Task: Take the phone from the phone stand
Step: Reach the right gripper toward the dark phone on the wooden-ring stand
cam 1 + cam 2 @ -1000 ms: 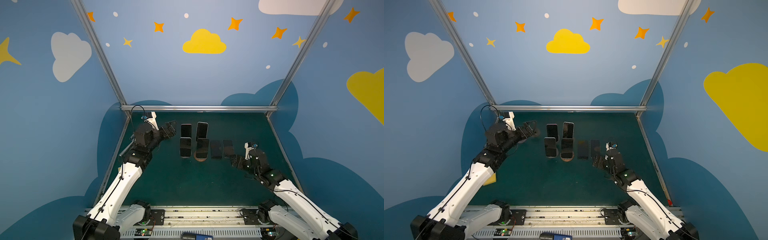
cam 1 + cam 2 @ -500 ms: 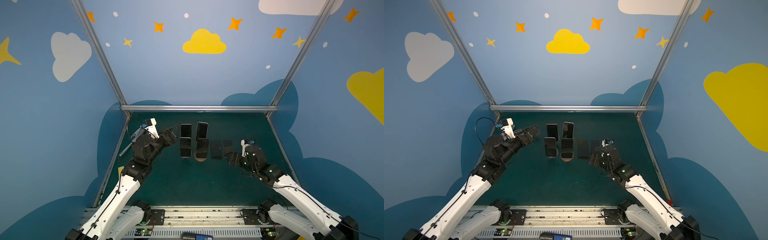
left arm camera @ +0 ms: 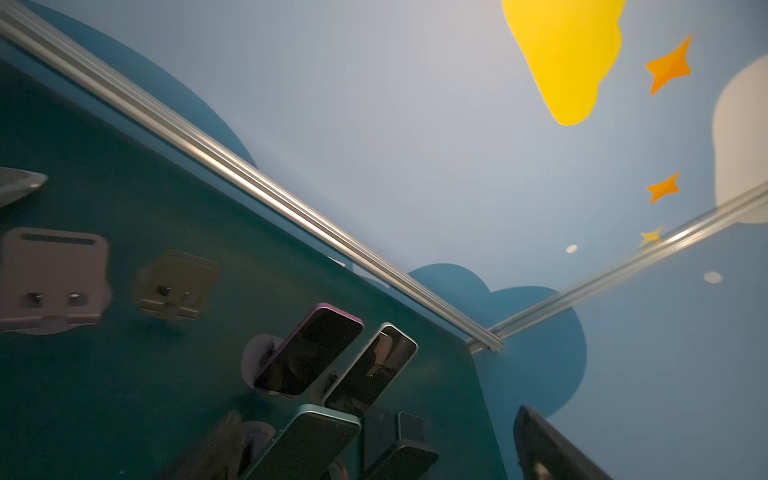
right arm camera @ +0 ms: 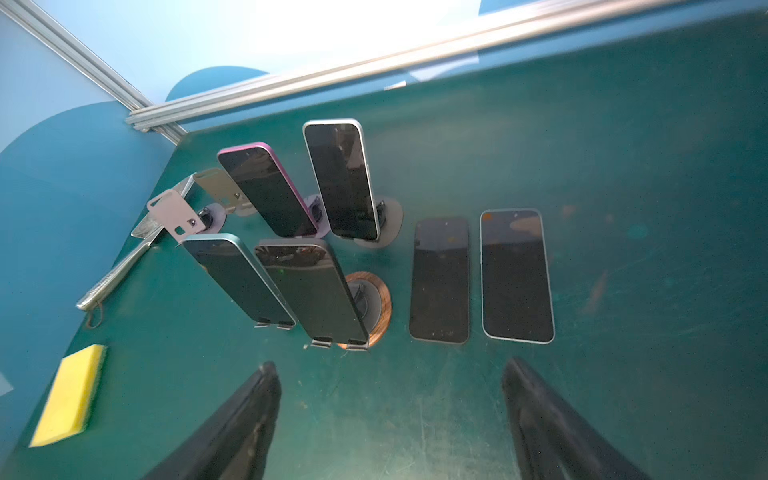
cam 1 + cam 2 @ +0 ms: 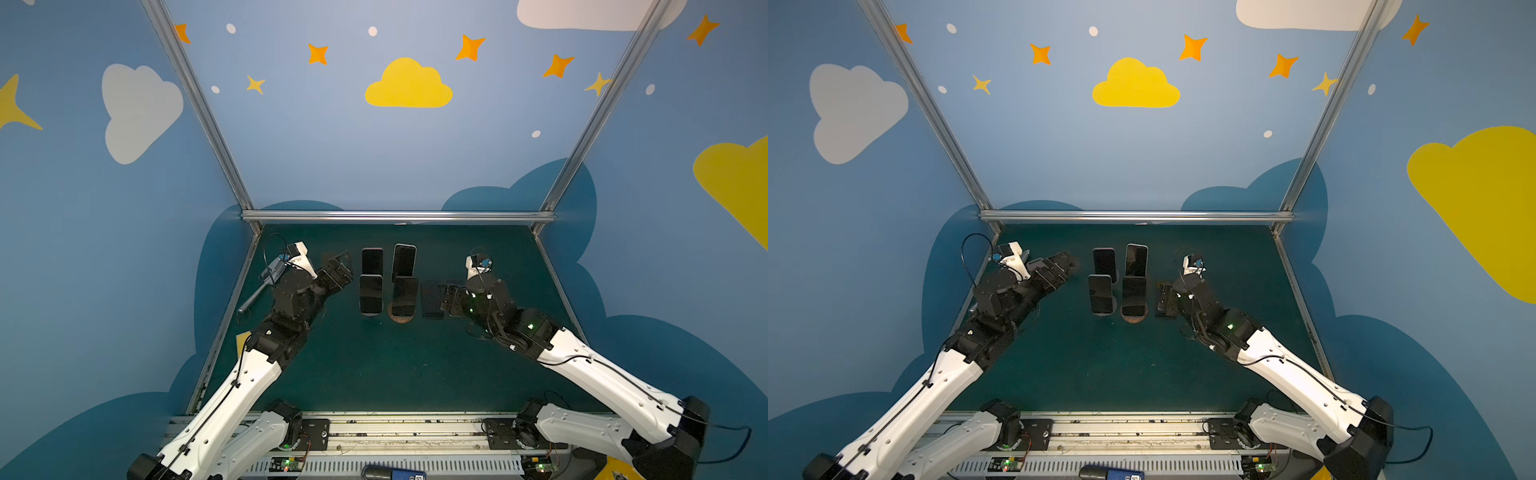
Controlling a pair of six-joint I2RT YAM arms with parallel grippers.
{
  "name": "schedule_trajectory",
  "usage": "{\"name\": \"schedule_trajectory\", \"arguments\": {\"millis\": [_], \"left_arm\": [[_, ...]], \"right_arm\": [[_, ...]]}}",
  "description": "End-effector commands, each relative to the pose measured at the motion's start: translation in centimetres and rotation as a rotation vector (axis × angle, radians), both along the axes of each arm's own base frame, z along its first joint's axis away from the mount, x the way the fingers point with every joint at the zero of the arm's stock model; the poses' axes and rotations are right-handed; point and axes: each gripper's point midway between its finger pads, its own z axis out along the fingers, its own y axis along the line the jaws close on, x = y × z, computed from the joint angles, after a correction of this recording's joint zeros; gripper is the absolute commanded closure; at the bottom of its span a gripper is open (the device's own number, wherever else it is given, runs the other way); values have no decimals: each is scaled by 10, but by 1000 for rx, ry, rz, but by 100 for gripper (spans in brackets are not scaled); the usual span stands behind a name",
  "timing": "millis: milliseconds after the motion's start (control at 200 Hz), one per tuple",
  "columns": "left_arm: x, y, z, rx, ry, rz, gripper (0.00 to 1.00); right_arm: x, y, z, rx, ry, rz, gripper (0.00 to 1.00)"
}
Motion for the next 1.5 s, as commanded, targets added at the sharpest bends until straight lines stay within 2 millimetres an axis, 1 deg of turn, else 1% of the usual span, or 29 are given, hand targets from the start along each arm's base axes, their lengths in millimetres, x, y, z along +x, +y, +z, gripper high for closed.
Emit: {"name": "schedule_trajectory", "arguments": {"millis": [0, 75, 140, 436, 511, 636, 711, 841, 1071, 1232, 1287, 1367, 1492], "left_arm": [[0, 25, 2, -1, 5, 138, 0], [0, 24, 5, -7, -14, 119, 0], [1, 25, 4, -7, -11, 123, 0], [11, 34, -12, 33, 30, 161, 0], [13, 37, -15, 37, 39, 176, 0], [17, 37, -21, 19, 55, 167, 0], [20, 37, -20, -26, 64, 152, 0], [21, 41, -21, -29, 68, 163, 0], [19, 45, -15, -52, 53, 166, 0], [14, 43, -5, -85, 30, 142, 0], [14, 43, -4, -91, 29, 142, 0], [14, 42, -5, -92, 31, 136, 0], [16, 38, -10, -94, 49, 127, 0]], "right_arm": [[3, -15, 14, -95, -55, -99, 16], [2, -6, 17, -99, -62, -78, 15], [1, 0, 19, -106, -68, -60, 15], [-2, 13, 30, -41, -119, -13, 15], [-2, 19, 33, -25, -116, 1, 15], [-3, 34, 34, -17, -117, 27, 15], [-4, 41, 31, -38, -119, 45, 15], [-6, 46, 21, -58, -111, 59, 15], [-4, 50, 23, -65, -134, 76, 15], [2, 52, 24, -110, -156, 72, 14], [5, 53, 25, -119, -166, 62, 14], [10, 60, 26, -123, -172, 61, 14], [16, 74, 26, -122, -151, 69, 14]]}}
